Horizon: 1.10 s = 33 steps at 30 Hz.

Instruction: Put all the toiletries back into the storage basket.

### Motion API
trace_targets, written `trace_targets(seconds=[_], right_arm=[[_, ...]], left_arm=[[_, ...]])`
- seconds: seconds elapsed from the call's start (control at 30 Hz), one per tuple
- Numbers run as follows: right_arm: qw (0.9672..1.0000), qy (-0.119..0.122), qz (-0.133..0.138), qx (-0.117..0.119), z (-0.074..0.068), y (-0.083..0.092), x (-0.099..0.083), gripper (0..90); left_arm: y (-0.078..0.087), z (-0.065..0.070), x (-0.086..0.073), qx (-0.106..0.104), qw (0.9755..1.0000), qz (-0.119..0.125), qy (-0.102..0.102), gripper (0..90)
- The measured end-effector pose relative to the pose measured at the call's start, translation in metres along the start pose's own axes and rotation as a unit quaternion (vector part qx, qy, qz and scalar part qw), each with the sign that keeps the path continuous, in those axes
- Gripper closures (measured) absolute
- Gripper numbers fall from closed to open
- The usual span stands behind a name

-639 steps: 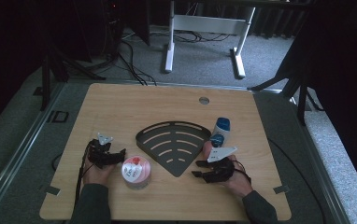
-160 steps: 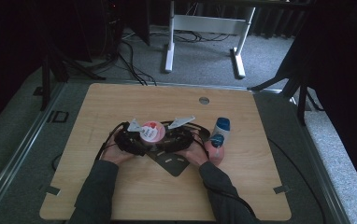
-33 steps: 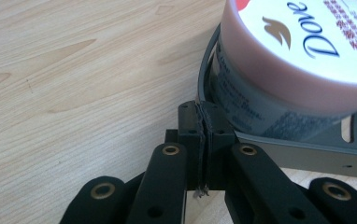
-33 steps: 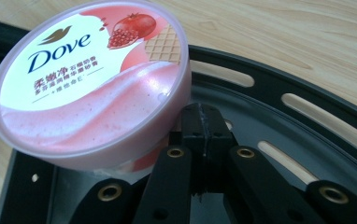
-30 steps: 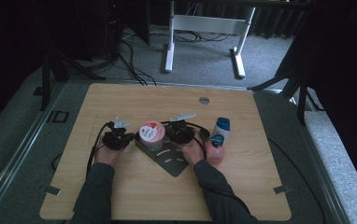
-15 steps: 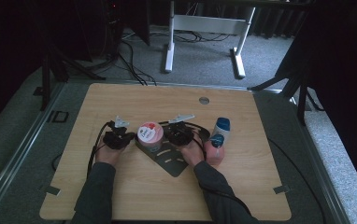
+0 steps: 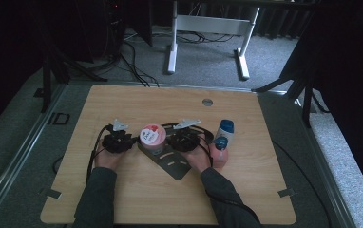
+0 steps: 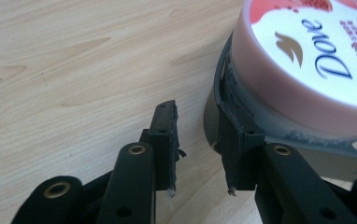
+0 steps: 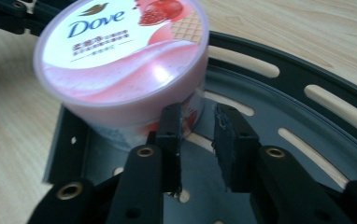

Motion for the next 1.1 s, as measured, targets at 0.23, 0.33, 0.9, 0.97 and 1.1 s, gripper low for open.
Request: trace_targets(seconds=[0.23,0.33,0.9,0.97,1.1], right_arm=[[0.9994,0.029,-0.001,0.020,-0.012,0.006,-0.003,66.0],[0.9991,0.036,-0.002,0.022,-0.016,0.007,-0.004,63.2],[0.9963,0.081,-0.003,0.027,-0.034,0.025,-0.004,60.9],[0.9962,0.083,-0.001,0.025,-0.033,0.029,-0.003,60.9],[0.9958,0.088,0.000,0.024,-0.035,0.038,-0.001,61.0]], left_arm=[[0.001,-0.002,-0.007,-0.002,1.0000,0.001,0.005,63.0],[0.002,-0.004,-0.011,0.000,1.0000,0.000,0.008,61.9],[0.003,-0.002,-0.031,-0.004,0.9997,0.015,0.019,58.7],[0.002,-0.002,-0.033,-0.005,0.9997,0.015,0.021,58.5],[0.000,-0.001,-0.036,-0.005,0.9997,0.014,0.022,58.0]])
Point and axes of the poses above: each handheld gripper's, and its own axes: y roughly backward along the jaws, x roughly out of its top, z roughly to its right, the point moved 7 cm from there along -y, roughly forward along the jaws, and after that the axes turned 5 degrees about y, right-handed, at the moved point
